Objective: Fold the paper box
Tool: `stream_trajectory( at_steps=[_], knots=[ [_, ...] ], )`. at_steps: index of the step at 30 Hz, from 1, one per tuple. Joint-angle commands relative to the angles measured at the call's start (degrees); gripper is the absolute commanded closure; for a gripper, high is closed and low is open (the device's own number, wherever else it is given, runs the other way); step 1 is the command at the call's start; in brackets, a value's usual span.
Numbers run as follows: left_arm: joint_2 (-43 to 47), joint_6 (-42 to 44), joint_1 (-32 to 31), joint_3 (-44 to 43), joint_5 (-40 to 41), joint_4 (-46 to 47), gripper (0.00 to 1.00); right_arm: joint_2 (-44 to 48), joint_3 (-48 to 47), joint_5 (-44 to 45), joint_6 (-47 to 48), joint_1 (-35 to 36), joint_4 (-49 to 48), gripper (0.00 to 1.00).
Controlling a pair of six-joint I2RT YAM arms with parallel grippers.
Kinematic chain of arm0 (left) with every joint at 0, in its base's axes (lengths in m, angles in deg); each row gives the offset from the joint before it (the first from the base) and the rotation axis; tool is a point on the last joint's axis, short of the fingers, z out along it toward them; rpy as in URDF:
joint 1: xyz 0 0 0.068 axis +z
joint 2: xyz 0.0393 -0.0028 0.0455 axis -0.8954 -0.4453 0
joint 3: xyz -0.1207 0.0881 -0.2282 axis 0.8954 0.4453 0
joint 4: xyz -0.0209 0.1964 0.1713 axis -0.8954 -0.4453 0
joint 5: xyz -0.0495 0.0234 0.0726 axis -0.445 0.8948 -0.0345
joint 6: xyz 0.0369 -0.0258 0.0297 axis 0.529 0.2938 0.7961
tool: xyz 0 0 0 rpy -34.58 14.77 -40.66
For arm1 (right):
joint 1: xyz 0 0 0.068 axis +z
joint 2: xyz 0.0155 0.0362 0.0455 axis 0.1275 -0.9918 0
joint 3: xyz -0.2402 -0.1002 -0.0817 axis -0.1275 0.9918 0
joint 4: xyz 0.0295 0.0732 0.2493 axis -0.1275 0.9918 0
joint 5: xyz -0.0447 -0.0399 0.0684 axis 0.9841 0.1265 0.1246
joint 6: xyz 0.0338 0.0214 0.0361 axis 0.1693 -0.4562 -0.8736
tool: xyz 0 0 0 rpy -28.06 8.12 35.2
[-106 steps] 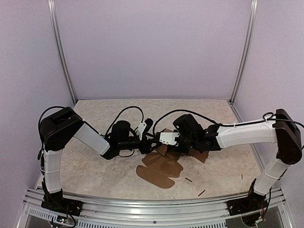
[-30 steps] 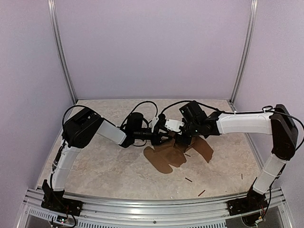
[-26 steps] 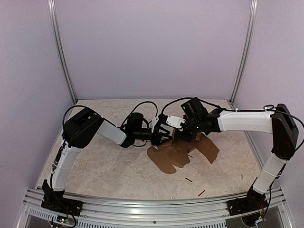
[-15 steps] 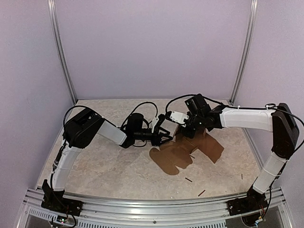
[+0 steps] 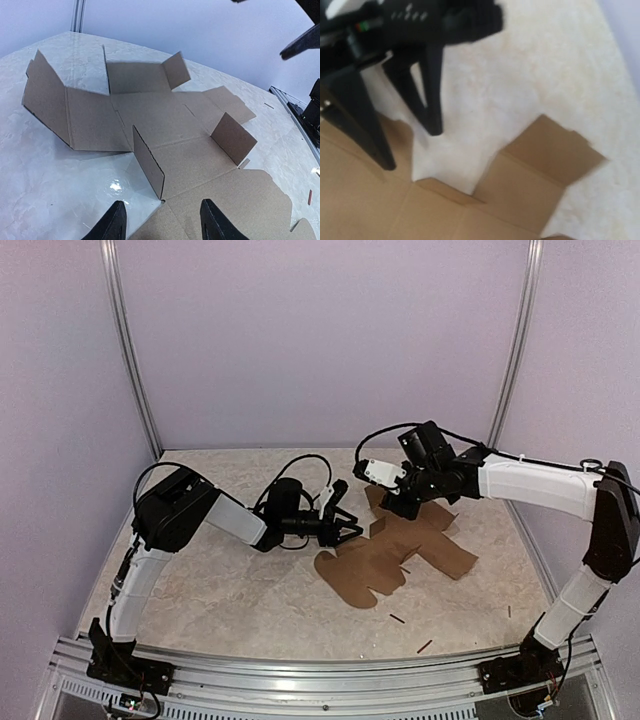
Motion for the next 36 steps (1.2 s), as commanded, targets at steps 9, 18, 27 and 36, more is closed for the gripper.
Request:
stream_trajectory(
  at_steps=[9,18,27,36],
  knots=[
    [-0.6,-1.3,0.3,0.1,-0.1,1.2,0.5,-3.2,-7.6,-12.6,-7.4,-20.7,13.2,0.51],
    [-0.2,-2.4,0.1,0.3,-0.7,1.1,0.5,-19.6,-17.6,-30.1,-16.5,-38.7,23.3,0.48],
    [-0.2,-3.1,-0.4,0.6,-1.0,1.6,0.5,-23.6,-16.8,-31.2,-21.2,-40.8,24.9,0.43],
    [-0.2,-3.2,-0.6,0.7,-0.9,1.4,0.5,-28.2,-19.6,-33.2,-20.8,-40.8,26.6,0.42]
  ],
)
